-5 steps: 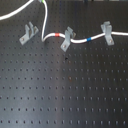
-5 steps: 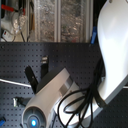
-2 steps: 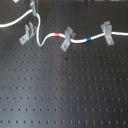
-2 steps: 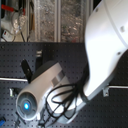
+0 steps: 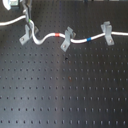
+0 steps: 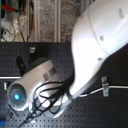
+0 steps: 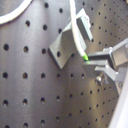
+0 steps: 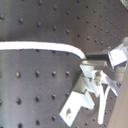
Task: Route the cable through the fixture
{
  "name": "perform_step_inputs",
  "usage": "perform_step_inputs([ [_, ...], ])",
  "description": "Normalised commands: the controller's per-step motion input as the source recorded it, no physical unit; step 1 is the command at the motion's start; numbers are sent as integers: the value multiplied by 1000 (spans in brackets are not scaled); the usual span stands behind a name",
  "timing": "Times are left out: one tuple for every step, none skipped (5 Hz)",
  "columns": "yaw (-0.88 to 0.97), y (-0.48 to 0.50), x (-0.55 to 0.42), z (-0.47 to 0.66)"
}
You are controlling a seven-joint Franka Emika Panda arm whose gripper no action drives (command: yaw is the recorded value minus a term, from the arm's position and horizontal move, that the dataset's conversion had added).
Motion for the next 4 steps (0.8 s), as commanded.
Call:
perform_step_inputs([
  [-89, 119, -42, 120],
  [-123, 129, 150, -58],
  [0, -15, 157, -128],
  [0, -164, 196, 0],
])
